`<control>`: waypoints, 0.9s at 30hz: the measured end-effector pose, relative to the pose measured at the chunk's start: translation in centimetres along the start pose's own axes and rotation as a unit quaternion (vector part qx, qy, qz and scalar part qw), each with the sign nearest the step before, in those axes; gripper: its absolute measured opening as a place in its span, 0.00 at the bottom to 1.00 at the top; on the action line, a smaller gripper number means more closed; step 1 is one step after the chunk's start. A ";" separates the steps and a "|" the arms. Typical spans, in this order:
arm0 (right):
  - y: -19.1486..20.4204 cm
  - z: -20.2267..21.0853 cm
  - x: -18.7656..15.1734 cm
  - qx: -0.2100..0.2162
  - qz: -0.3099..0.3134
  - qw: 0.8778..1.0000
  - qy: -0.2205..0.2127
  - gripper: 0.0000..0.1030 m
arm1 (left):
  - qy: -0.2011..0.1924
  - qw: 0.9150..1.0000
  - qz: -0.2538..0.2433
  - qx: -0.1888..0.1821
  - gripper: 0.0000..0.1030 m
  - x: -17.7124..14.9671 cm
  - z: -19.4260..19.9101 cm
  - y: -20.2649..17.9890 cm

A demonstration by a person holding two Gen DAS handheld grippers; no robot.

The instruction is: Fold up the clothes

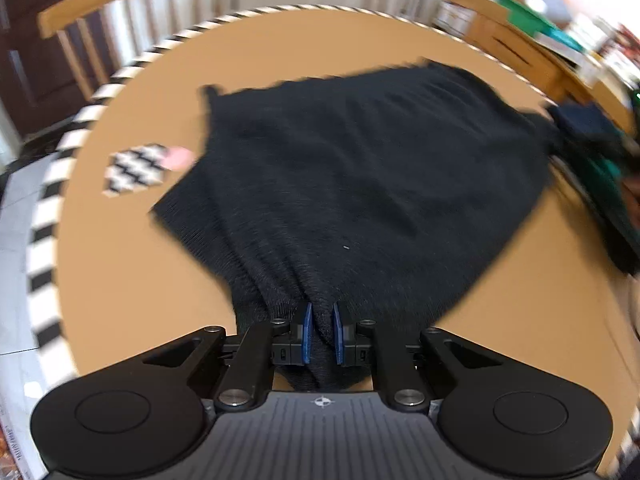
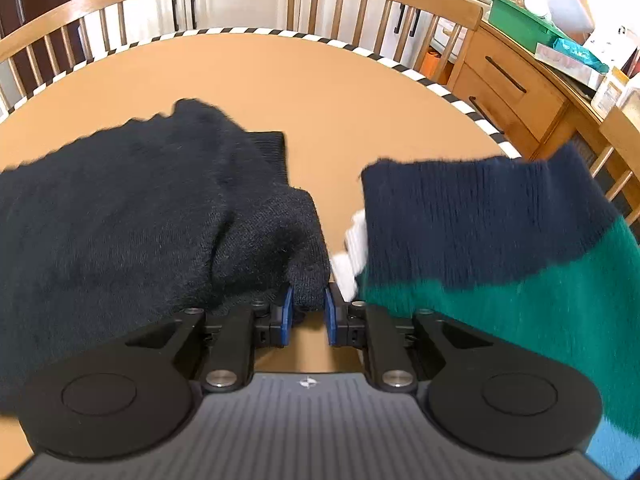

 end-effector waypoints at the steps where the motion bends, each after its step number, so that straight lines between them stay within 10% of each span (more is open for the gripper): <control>1: 0.1 0.3 0.0 -0.001 -0.002 1.000 0.002 0.22 | -0.003 1.000 0.001 -0.001 0.13 0.1 0.4 0.1; 6: 1.1 5.1 -2.7 -0.017 -0.009 1.000 -0.021 0.42 | -0.017 1.000 0.004 -0.007 0.24 0.5 2.3 0.9; 11: 2.9 8.3 -6.6 0.071 -0.132 0.989 0.015 0.45 | -0.076 0.997 -0.019 0.010 0.43 5.1 2.1 2.6; 18: 6.2 8.5 -9.5 0.116 -0.256 0.959 0.034 0.41 | -0.083 0.990 -0.096 -0.056 0.44 10.8 -5.1 0.4; 27: 11.4 7.7 -9.8 0.194 -0.305 0.931 0.042 0.36 | -0.034 0.985 -0.164 -0.042 0.46 12.0 -10.3 -2.1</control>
Point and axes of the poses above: each gripper's, at about its wrist camera, not at the fingertips, and z roughly against the way its jaws point, y to its left, x to its top, the point moved 1 cm from there along -z, roughly the way its jaws point, and after that the axes turned 7 degrees about -y, right-handed, at the moved point
